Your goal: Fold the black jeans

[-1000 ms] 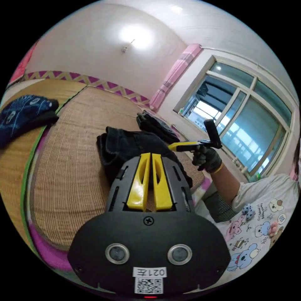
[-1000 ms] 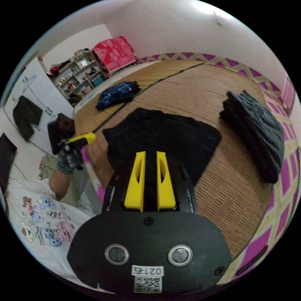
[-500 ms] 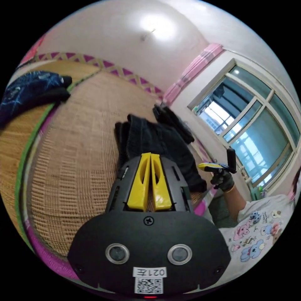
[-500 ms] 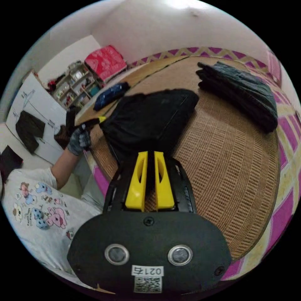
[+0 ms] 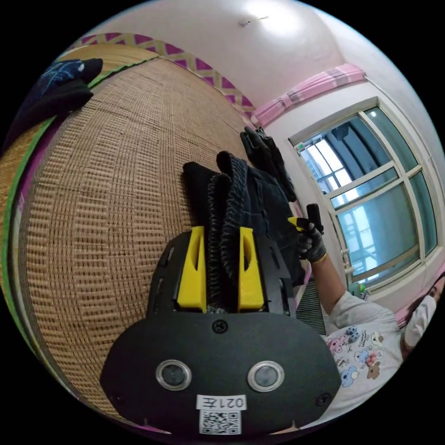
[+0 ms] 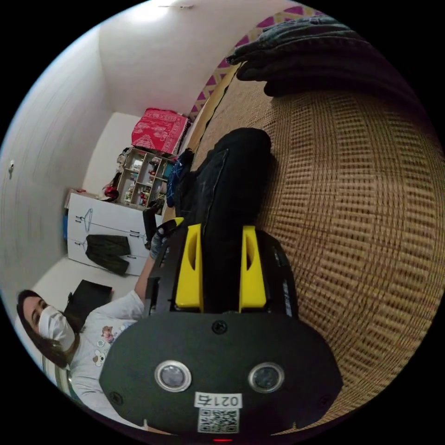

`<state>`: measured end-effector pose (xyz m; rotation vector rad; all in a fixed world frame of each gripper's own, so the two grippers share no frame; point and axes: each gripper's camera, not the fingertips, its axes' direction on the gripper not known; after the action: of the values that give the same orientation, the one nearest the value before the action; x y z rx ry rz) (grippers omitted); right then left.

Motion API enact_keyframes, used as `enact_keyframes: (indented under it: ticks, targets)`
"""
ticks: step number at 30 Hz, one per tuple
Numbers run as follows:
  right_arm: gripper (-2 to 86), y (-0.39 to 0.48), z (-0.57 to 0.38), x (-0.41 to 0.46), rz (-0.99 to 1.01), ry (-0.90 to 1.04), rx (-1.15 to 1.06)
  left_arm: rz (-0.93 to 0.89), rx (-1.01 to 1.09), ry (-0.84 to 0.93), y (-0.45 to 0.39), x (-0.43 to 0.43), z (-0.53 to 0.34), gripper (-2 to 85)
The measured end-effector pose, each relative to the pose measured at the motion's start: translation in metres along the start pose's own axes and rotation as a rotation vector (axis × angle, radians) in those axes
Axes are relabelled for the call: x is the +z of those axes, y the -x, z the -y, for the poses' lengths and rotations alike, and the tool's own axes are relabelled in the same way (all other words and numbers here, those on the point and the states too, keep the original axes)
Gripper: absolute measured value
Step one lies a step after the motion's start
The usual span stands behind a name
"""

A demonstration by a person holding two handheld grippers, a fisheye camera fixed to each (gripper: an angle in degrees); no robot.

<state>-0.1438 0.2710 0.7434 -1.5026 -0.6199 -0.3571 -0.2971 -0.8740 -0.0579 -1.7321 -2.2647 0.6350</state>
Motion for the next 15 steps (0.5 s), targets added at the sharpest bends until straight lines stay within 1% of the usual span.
enact_keyframes:
  ticks: [4,7,9,11,13,15]
  targets:
    - [7.8,-0.006,0.008,0.002,0.005,0.039,0.004,-0.115,-0.070,0.015,-0.001,-0.002,0.008,6.4]
    - [6.8,0.016,0.009,-0.013,0.033,0.043,-0.069,-0.123,0.036,-0.013,-0.041,-0.018,0.021,5.9]
    - [6.8,0.042,0.012,-0.044,0.040,0.002,-0.140,-0.142,0.101,-0.028,-0.070,-0.025,0.039,5.9]
    - [6.8,0.060,0.019,-0.078,0.022,-0.057,-0.183,-0.185,0.178,-0.043,-0.109,-0.022,0.077,5.9]
    - [6.8,0.076,0.031,-0.114,-0.013,-0.119,-0.212,-0.184,0.235,-0.037,-0.140,-0.010,0.114,6.0]
    - [6.9,0.089,0.054,-0.160,-0.107,-0.194,-0.214,-0.178,0.282,-0.024,-0.171,0.010,0.155,6.2]
